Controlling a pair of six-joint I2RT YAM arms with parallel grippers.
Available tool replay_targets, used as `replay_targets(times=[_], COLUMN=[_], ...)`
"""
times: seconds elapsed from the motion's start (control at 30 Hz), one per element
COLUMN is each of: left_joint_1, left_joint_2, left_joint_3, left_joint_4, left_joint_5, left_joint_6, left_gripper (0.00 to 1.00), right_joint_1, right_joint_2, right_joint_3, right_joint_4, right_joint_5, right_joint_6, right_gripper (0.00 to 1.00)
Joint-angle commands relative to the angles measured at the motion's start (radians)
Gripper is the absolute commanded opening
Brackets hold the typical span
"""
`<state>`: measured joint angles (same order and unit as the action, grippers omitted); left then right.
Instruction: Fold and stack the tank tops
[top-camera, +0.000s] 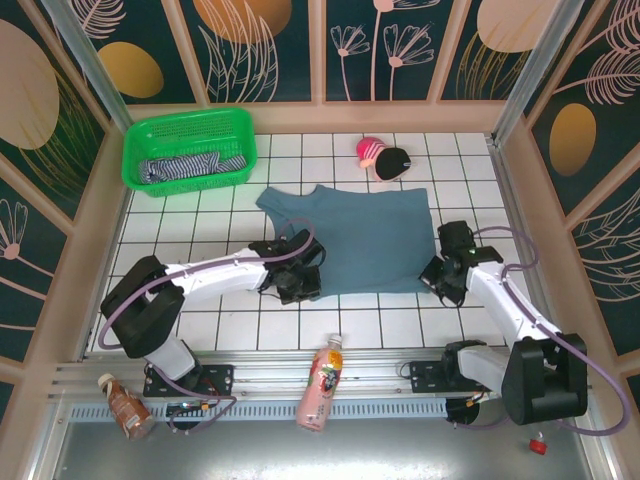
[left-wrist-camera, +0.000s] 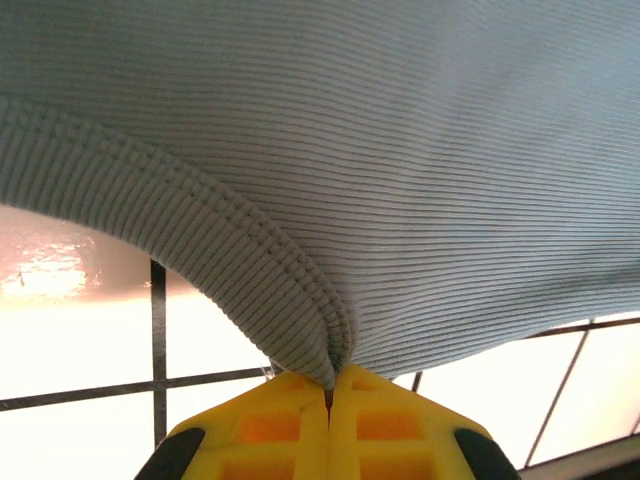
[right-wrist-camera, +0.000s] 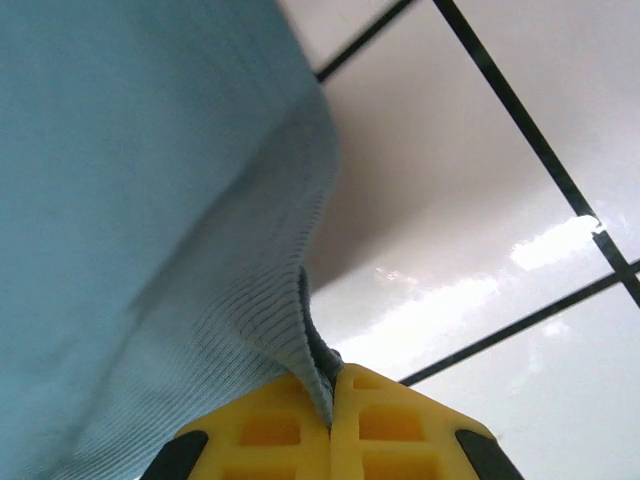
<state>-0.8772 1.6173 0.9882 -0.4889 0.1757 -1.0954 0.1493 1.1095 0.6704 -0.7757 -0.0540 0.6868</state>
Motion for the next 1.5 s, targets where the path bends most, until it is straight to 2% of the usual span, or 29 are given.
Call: replay_targets(times=[0.0,0.13,0.5,0.9,1.27,1.47], left_joint_1=[0.044,0.099,0.179,0.238,0.263,0.263], left_joint_2=[0.014,0.058,0.233,0.326,0.463,0.507], left_joint_3=[0.054,0.111,0.297,0.397,0.5,0.55], left_joint_4=[-0.05,-0.065,-0.135,-0.137,-0.116,-0.138], left_joint_5=[0.021,0.044,0.049,0.06,0.032,-0.023], left_joint_6=[0.061,0.129,0.303,0.372,0.426,0.44], left_gripper=[0.0,0.01,0.03,0.03,0.04,0.11], right_joint_1=[-0.008,-0.01,-0.043,-0.099,-0.108,-0.108], right_joint_2=[0.017,0.075,0.21,0.285,0.425,0.497], right_joint_3=[0.046,0.073,0.125,0.203,0.251,0.269], right_joint_4=[-0.01,0.017,0.157,0.166,0.305,0.364], right_joint_5=[-0.023,-0.045,-0.047,-0.034,-0.026,-0.014], right_joint_6=[-0.01,-0.048,-0.092,-0.131,-0.119,-0.123], right_gripper=[0.03,0.03,0.04,0.06,0.08,0.14])
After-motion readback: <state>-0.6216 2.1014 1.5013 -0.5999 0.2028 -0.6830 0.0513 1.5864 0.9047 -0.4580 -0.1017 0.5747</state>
